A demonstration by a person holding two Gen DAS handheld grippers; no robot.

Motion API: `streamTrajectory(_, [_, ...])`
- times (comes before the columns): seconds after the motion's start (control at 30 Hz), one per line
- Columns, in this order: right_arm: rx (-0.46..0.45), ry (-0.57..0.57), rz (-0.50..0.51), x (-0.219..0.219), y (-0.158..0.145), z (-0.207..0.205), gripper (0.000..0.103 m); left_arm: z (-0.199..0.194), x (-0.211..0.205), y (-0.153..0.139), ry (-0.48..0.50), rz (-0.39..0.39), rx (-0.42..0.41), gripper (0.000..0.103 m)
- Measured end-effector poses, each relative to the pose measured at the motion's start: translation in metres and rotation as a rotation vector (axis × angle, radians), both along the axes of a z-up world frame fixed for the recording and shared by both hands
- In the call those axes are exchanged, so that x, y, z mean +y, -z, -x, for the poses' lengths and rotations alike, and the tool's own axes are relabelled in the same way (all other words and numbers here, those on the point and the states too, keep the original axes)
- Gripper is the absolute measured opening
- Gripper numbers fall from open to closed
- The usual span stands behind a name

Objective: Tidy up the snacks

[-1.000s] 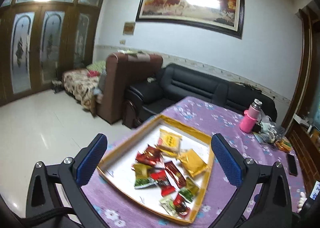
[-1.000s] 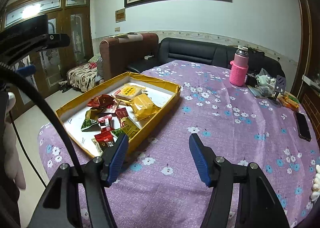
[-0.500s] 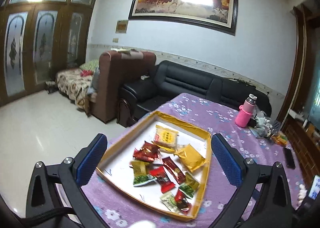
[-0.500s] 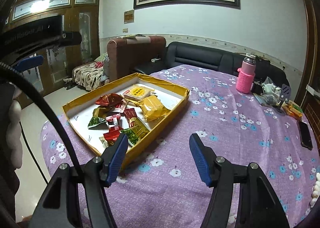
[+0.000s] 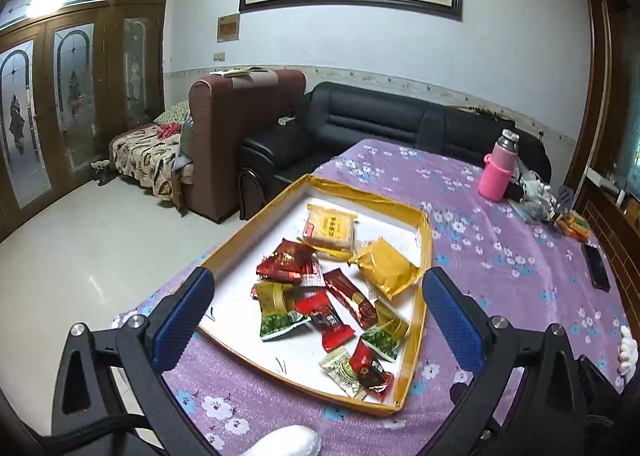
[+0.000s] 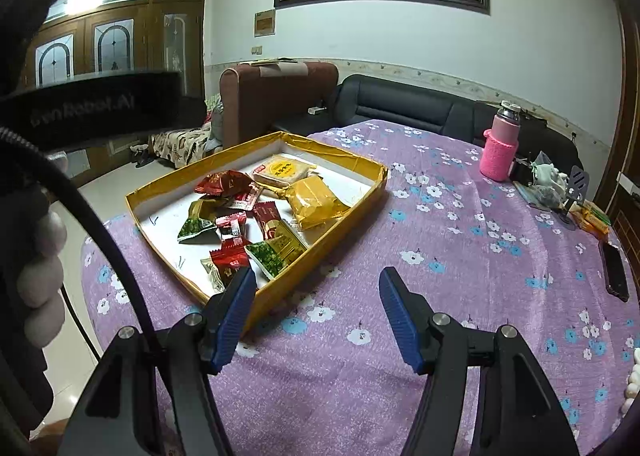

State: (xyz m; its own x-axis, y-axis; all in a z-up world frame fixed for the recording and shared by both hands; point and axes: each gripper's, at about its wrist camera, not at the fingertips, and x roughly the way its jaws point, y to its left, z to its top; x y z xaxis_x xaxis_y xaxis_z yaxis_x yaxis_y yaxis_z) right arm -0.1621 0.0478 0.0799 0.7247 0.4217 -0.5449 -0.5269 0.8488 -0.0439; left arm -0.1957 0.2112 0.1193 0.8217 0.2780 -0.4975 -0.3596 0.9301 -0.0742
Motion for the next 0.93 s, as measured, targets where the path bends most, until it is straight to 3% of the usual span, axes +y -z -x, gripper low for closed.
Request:
streamTrajectory(0.33, [0.035, 0.037, 0.024, -0.002, 0.006, -0.009, 0.065, -0.010, -0.008, 0.011, 0.000, -0.024, 0.067, 0.103])
streamTrajectory(0.7, [0.053, 0.038, 0.030, -0.002, 0.009, -0.011, 0.066, -0.013, -0.010, 0.016, -0.006, -0.035, 0.085, 0.103])
streamTrajectory(0.93, [0.053, 0.041, 0.027, -0.003, 0.009, -0.012, 0.066, -0.015, -0.006, 0.020, 0.008, 0.029, 0.119, 0.103])
